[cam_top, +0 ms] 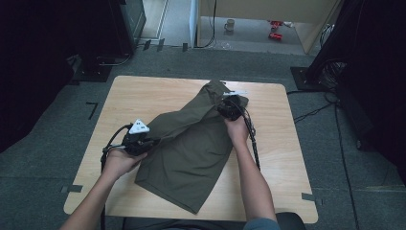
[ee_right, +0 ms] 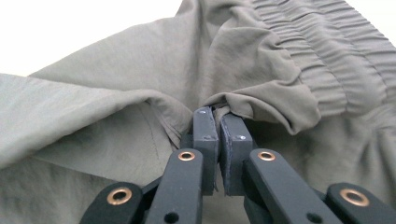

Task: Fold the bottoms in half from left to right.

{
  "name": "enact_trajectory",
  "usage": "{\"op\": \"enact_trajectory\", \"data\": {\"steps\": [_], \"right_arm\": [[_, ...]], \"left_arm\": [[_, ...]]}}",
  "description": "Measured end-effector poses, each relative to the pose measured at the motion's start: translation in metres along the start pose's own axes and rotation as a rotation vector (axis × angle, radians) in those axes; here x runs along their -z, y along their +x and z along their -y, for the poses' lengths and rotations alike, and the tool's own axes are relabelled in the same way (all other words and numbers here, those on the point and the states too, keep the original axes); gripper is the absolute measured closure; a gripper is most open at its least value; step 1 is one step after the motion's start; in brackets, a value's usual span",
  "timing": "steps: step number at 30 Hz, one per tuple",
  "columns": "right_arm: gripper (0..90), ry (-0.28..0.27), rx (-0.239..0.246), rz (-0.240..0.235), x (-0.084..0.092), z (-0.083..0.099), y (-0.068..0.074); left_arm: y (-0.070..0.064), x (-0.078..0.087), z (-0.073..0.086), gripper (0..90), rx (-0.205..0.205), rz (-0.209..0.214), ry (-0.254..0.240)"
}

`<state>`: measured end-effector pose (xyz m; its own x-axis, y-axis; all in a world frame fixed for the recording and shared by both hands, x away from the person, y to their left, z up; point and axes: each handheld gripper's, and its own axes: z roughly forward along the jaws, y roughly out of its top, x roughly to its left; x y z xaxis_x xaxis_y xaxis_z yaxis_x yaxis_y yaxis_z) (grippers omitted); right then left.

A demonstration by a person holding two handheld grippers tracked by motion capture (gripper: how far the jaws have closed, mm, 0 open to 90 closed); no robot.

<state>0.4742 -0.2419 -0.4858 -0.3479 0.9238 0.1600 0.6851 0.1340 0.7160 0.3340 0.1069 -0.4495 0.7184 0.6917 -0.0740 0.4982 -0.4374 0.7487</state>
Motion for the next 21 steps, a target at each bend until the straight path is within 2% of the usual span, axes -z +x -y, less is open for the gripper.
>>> {"op": "enact_trajectory", "data": {"steps": [6,9,16,21], "right_arm": [[86.2,-0.028,0.006,0.01,0.016,-0.008,-0.007],[86.2,-0.028,0.004,0.021,0.022,-0.009,-0.014],[85.9,-0.019,-0.002,0.049,0.032,-0.008,-0.027],[85.4,0.004,0.008,0.075,0.038,-0.004,-0.036]], "left_arm": [[-0.032,0.019,-0.016,89.3,-0.043,0.084,-0.03],[-0.051,0.023,-0.024,89.3,-0.076,0.126,-0.033],[-0.09,0.014,-0.032,89.2,-0.11,0.245,-0.019],[-0.114,0.001,-0.034,89.2,-0.127,0.308,-0.003]]}}
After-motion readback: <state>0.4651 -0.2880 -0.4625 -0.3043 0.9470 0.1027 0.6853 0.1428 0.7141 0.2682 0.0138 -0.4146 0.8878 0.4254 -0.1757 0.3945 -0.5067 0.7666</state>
